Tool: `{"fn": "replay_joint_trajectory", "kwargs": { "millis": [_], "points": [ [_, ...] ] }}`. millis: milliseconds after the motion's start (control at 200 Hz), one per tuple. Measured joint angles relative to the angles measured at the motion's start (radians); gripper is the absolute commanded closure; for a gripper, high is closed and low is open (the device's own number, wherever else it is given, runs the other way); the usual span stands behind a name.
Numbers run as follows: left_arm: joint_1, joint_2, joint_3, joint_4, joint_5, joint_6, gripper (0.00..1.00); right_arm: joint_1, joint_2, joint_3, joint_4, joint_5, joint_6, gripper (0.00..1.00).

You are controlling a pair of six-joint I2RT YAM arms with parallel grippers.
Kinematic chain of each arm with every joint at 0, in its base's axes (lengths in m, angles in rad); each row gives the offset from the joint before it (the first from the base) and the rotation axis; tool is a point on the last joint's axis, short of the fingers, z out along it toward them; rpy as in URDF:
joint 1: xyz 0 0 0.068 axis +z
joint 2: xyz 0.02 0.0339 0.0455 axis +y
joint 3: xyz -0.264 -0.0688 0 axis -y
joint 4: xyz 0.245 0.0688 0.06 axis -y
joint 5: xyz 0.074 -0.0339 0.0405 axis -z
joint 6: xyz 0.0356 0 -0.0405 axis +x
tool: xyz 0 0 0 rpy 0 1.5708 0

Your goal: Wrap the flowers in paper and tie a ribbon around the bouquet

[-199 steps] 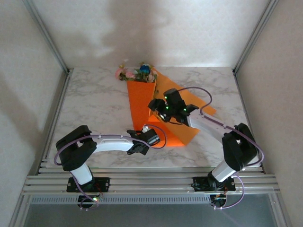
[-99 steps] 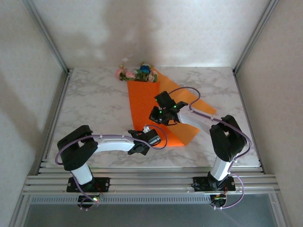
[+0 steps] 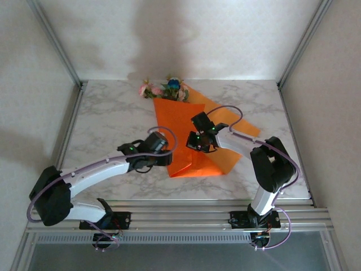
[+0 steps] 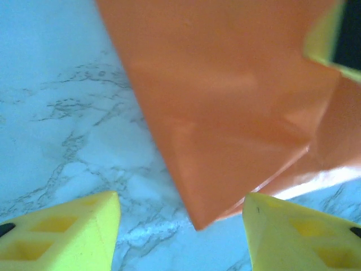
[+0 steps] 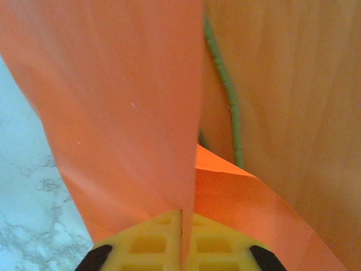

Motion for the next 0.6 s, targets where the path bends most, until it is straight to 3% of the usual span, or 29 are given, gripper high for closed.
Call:
{"fn": "replay_joint_trajectory", "kwargs": {
  "millis": [100,275,480,601],
  "points": [
    [0.077,0.04,-0.051,0.051,0.129,-0.045,0.43,-0.02,0.0,-0.006,-0.003,-0.004,-0.015,1.0],
    [0.081,0.143,-0.062,0.13,0.295,-0.091,0.45,-0.033,0.0,-0.006,-0.009,-0.006,-0.034,1.0],
    [0.081,0.208,-0.053,0.163,0.352,-0.093,0.56,-0.043,0.0,-0.022,-0.012,-0.011,-0.044,1.0],
    [0.079,0.258,-0.026,0.154,0.349,-0.078,0.52,-0.057,0.0,-0.034,-0.014,-0.011,-0.048,1.0]
  ]
}}
